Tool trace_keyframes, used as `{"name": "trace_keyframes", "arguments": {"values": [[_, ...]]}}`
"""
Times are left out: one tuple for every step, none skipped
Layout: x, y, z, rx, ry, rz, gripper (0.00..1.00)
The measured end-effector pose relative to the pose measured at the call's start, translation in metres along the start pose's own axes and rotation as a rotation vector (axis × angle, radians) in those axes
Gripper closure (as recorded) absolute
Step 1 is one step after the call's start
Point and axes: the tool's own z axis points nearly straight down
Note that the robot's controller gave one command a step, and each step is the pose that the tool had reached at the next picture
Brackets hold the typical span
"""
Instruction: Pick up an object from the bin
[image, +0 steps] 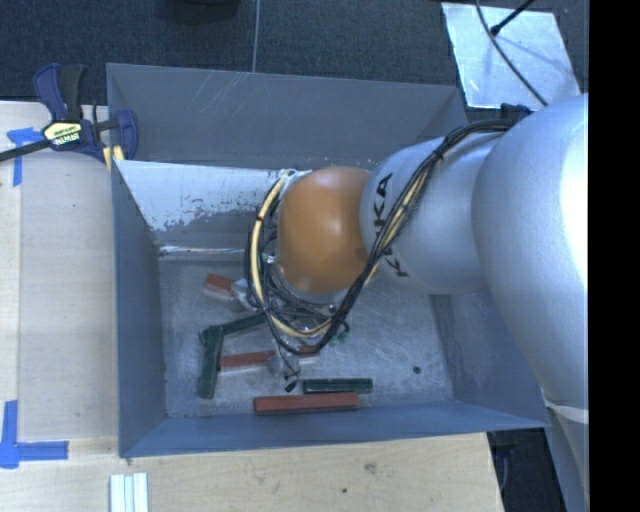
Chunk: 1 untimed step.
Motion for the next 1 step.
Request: {"name": "trace_keyframes", "arguments": {"values": [[-0.0015, 0.0, -0.0024, 0.0, -0.004, 0.001, 1.0]]}}
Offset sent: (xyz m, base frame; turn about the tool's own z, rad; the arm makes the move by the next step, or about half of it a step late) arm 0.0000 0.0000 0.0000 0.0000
